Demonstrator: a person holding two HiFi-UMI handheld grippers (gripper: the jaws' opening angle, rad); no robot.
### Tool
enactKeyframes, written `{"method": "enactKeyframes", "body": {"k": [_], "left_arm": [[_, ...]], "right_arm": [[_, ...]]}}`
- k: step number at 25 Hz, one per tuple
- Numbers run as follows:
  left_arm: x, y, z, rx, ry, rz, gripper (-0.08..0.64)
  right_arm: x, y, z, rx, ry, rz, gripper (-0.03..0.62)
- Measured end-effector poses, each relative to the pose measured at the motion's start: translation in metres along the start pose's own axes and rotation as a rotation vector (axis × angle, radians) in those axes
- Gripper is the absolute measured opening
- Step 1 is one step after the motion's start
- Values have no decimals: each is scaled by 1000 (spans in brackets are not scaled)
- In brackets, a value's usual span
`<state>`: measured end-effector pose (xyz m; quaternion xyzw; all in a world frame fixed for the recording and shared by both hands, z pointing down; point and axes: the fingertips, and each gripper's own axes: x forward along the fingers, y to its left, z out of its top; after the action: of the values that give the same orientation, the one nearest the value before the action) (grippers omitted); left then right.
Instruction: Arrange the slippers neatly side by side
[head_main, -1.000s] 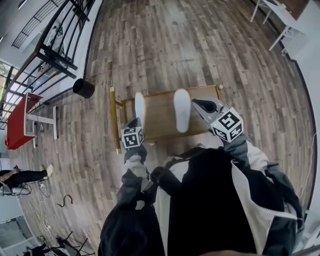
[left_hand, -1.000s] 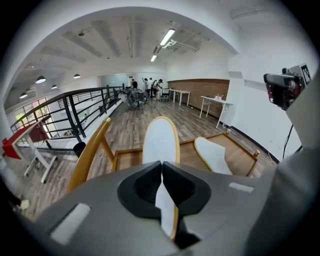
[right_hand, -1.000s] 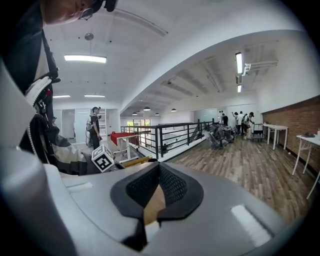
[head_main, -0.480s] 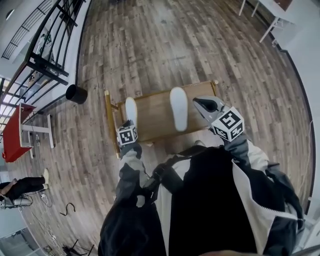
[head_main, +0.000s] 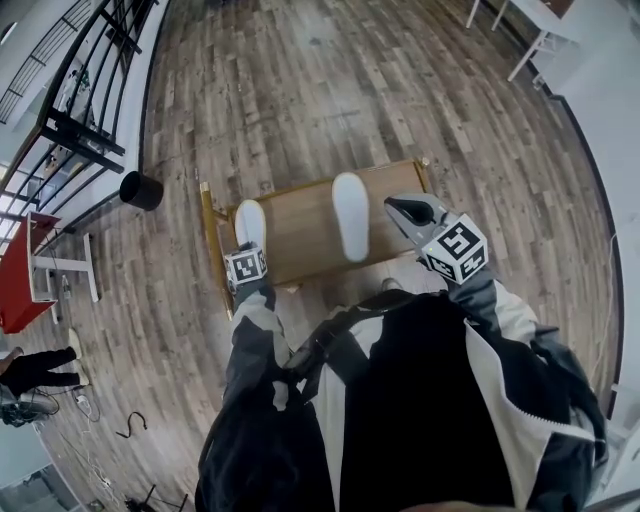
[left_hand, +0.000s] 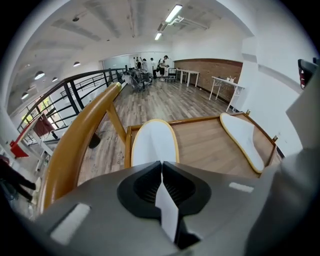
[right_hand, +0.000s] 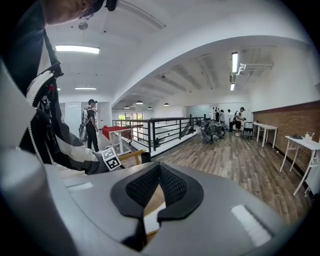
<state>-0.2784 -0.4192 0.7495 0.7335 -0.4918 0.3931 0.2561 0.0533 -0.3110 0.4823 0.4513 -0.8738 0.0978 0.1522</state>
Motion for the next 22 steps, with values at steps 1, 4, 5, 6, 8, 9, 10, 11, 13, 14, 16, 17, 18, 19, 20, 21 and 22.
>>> {"method": "enactKeyframes", "body": {"k": [1,4,5,6,8,9,10,11,13,14,16,17,18,19,20,21,22], "left_arm": [[2,1,-2,4,9,6,26],[7,4,-8,0,28,16,26],[9,4,-8,-2,32,16,26],[11,5,-7,-2,35,16,28],[15,4,-6,-4,41,14,28],[16,4,-6,-6,43,13,28],[17,4,-5,-8,43,12,26],[17,4,-3,-8,42,10,28],[16,2,0,-6,38,6,28],[16,1,1,-6,36,4,28],[18,-1,3,-9,31,-2,28],[19,-3,3,-12,29,-4,28],[19,-3,4,-15,28,-5,28],[20,-4,4,-20,28,-7,28],[20,-5,4,-25,29,-9,28],[20,-6,4,-28,29,-11,28],[20,-7,5,-30,26,-13,26]], "right_arm": [[0,0,-1,0,4,0,5],[-1,2,-2,-3,15,1,5],[-1,2,-3,-4,18,1,5],[0,2,-3,-5,20,1,5],[-1,1,-5,-5,25,0,5],[-1,1,-5,-6,27,-1,5],[-1,1,-6,-8,29,-2,5],[-1,1,-6,-9,30,-3,5],[-1,2,-5,-10,31,-3,5],[-1,2,-5,-11,31,-3,5],[0,1,-6,-11,30,-2,5],[0,1,-6,-12,30,-1,5],[1,1,-7,-13,30,0,5],[2,1,-7,-13,30,1,5],[2,0,-6,-13,30,1,5],[2,0,-6,-12,29,1,5],[2,-1,-6,-11,29,1,5]]}}
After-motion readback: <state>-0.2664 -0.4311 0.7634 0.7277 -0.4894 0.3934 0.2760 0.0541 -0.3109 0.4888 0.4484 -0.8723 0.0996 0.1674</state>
